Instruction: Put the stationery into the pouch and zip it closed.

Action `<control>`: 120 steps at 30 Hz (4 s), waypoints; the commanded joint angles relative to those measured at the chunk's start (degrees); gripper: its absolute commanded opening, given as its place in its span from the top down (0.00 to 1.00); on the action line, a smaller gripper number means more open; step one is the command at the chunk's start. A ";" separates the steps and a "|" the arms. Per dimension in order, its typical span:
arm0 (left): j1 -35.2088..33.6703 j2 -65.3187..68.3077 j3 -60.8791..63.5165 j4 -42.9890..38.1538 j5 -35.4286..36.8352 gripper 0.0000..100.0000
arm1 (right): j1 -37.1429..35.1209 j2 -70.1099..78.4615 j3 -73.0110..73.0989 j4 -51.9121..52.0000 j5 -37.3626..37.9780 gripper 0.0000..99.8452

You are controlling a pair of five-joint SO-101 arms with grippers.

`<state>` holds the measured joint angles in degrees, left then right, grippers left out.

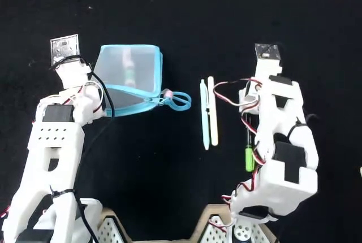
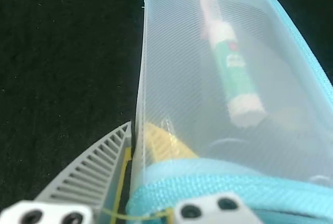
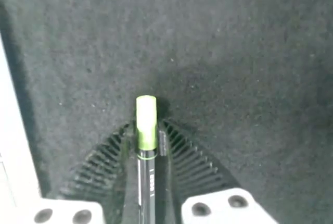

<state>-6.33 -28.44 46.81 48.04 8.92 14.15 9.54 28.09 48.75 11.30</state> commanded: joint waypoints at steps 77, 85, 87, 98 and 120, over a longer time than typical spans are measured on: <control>0.04 0.79 4.62 -4.66 1.14 0.97 | -15.03 -61.14 8.40 7.03 -3.87 0.99; -0.31 0.79 4.62 -4.48 1.14 0.97 | -32.44 -75.21 8.57 5.63 -3.87 0.99; -0.31 0.79 4.62 -4.48 1.14 0.97 | -35.43 -78.37 8.40 5.63 -3.87 0.99; -0.31 0.79 4.62 -4.57 1.14 0.97 | -40.18 -87.96 18.59 -6.33 -3.69 0.99; 0.04 0.79 4.62 -4.57 1.14 0.97 | -2.11 -21.58 8.40 -6.33 -3.34 0.99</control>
<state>-6.33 -28.44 49.27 43.47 8.92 10.02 -25.63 47.16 43.38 7.87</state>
